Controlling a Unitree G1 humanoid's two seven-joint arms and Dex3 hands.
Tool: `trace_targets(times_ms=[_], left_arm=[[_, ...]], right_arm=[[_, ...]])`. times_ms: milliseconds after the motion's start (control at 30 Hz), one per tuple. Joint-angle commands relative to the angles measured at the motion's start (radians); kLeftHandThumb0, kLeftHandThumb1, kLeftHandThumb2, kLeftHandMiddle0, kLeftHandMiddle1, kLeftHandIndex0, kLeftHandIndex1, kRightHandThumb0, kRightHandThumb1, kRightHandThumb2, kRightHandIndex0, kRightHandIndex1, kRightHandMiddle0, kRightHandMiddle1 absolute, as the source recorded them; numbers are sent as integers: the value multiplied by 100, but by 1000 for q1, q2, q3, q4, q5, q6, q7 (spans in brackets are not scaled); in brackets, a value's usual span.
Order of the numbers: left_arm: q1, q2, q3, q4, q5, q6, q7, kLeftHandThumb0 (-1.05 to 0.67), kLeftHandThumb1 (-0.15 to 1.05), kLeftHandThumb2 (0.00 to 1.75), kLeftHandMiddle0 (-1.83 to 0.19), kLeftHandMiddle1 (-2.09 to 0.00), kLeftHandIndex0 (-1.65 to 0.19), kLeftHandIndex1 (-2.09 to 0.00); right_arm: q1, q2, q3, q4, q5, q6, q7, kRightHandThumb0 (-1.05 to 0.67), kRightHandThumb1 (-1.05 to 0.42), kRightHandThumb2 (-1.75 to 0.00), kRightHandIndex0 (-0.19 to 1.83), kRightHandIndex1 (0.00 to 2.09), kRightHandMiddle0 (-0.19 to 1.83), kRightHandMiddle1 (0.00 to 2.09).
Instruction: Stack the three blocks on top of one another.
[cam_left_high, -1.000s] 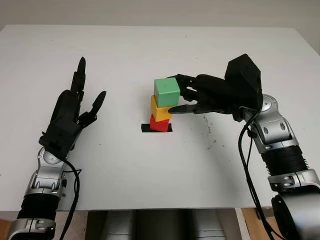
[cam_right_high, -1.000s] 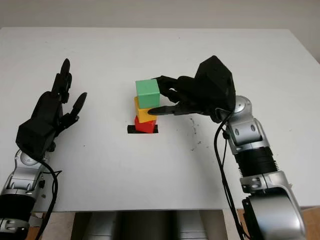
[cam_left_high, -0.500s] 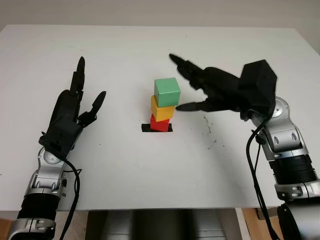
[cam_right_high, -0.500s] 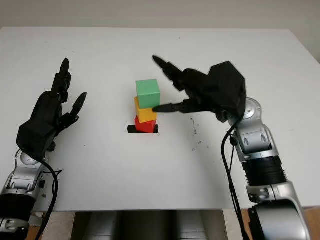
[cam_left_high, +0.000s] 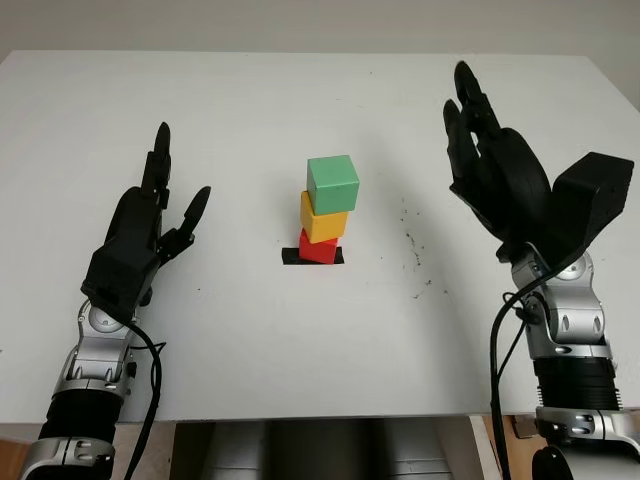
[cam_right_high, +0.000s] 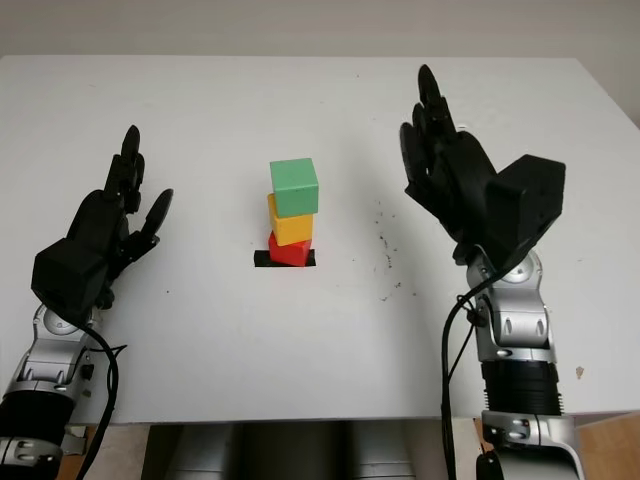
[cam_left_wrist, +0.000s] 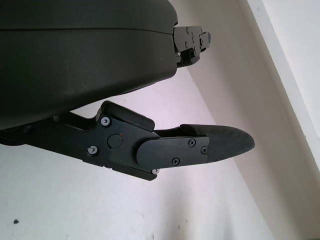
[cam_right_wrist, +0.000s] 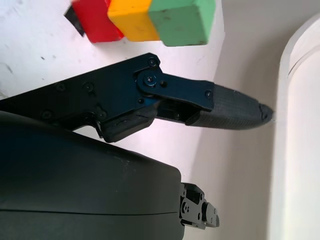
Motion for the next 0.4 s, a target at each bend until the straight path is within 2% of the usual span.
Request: trace_targets(times_ms=[0, 167, 367], left_arm=[[13, -12, 10, 2, -11, -19, 0, -77, 105, 48, 14, -5, 15, -5], [21, -26, 8, -7, -13, -24, 4, -78, 105, 49, 16, -5, 16, -5], [28, -54, 21, 0, -65, -49, -17, -69, 105, 56, 18, -5, 18, -4]], right_arm=[[16, 29, 0, 5, 10, 12, -20, -74, -105, -73, -19, 0, -19, 0], [16, 80, -2, 44, 19, -14, -55, -73, -105, -71, -19, 0, -19, 0], [-2, 77, 25, 75, -3, -3, -52, -77, -105, -74, -19, 0, -19, 0]])
